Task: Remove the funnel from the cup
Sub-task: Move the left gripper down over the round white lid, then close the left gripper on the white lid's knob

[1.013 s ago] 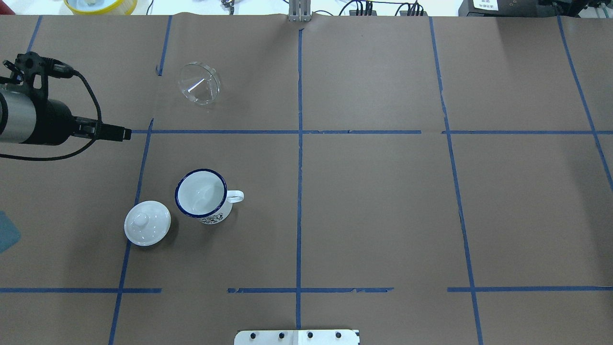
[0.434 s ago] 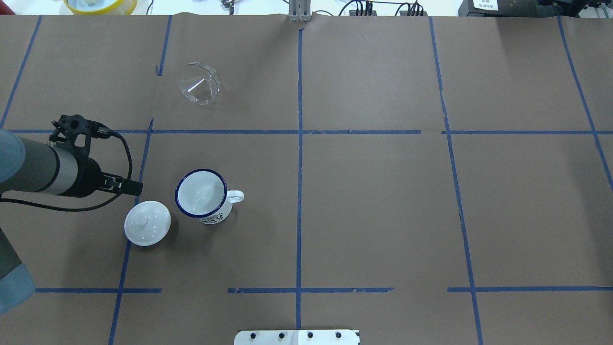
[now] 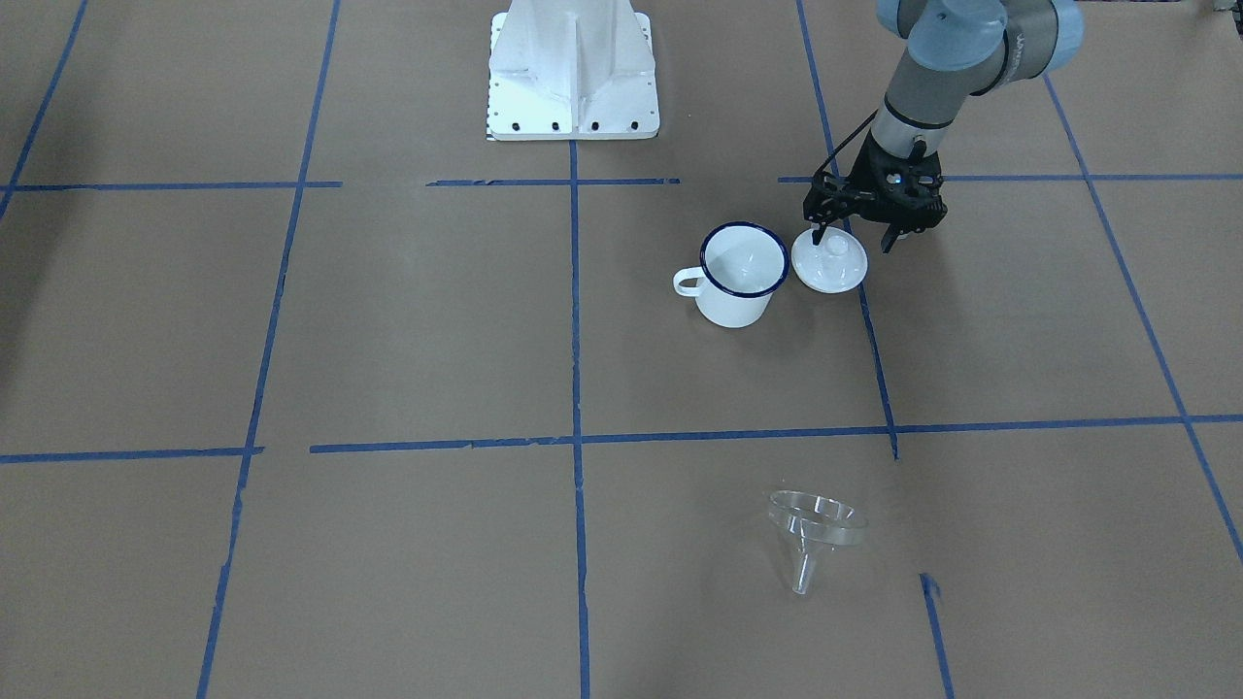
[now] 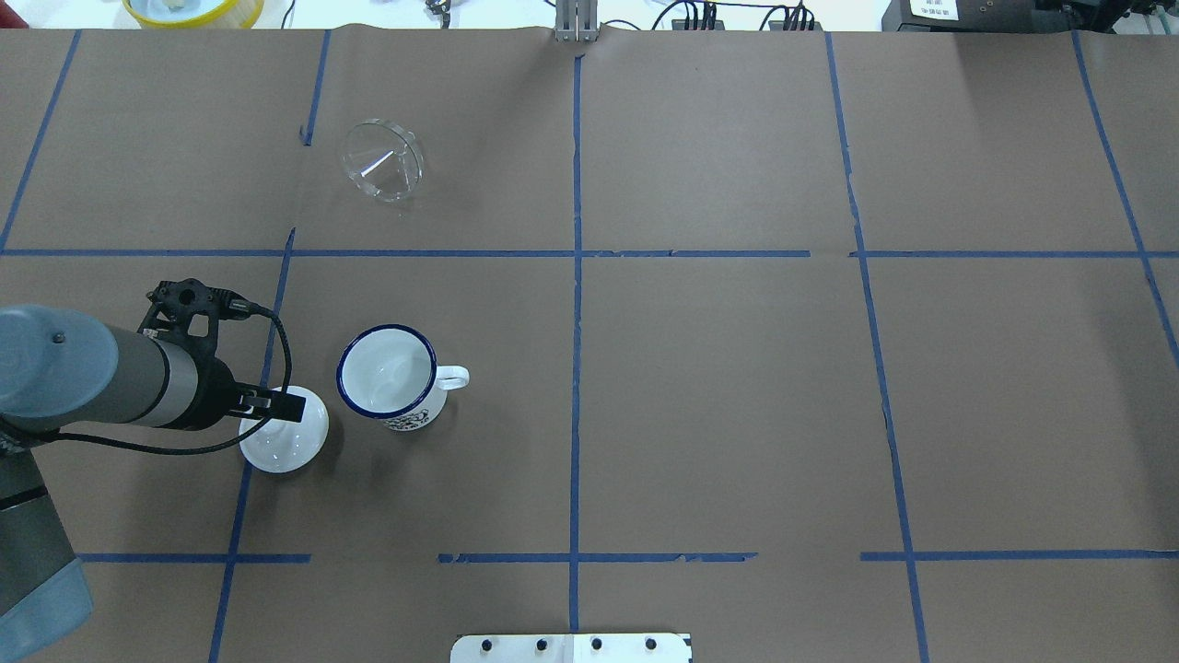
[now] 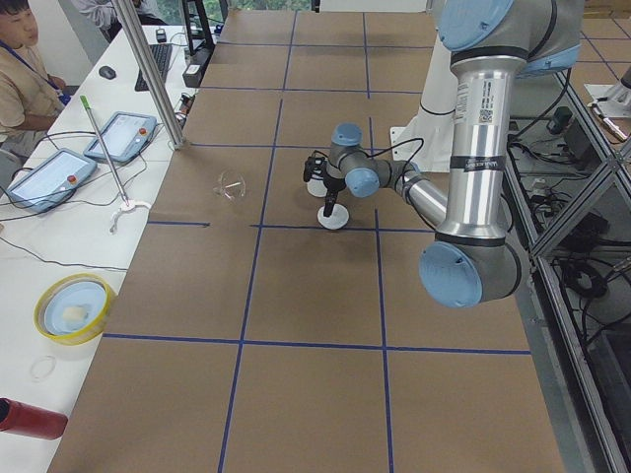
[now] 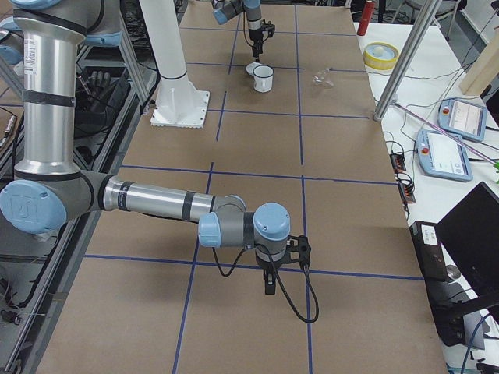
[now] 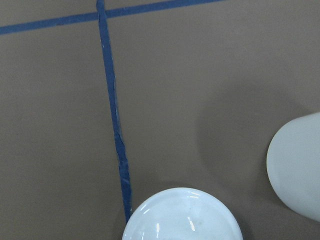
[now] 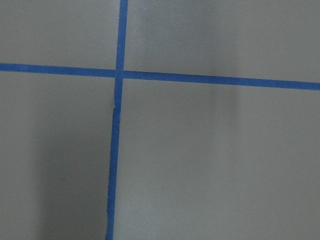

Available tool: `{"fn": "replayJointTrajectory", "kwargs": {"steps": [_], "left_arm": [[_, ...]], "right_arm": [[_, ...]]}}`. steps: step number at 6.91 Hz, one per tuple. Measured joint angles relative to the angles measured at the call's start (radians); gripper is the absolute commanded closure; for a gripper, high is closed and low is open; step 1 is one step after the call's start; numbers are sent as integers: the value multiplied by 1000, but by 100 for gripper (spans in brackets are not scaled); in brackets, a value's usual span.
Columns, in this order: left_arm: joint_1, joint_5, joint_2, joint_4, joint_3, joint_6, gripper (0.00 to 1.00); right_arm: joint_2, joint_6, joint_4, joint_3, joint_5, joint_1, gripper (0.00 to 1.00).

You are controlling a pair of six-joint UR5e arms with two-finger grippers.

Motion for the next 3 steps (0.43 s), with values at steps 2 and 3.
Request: {"fn": "replayJointTrajectory", "kwargs": {"steps": [2, 3], "left_arm": [[14, 1, -1, 0, 6, -8, 19], [17, 1, -2, 0, 7, -8, 19]], "right_arm": [[0, 0, 0, 0, 0, 0, 0], [0, 0, 0, 0, 0, 0, 0]]}}
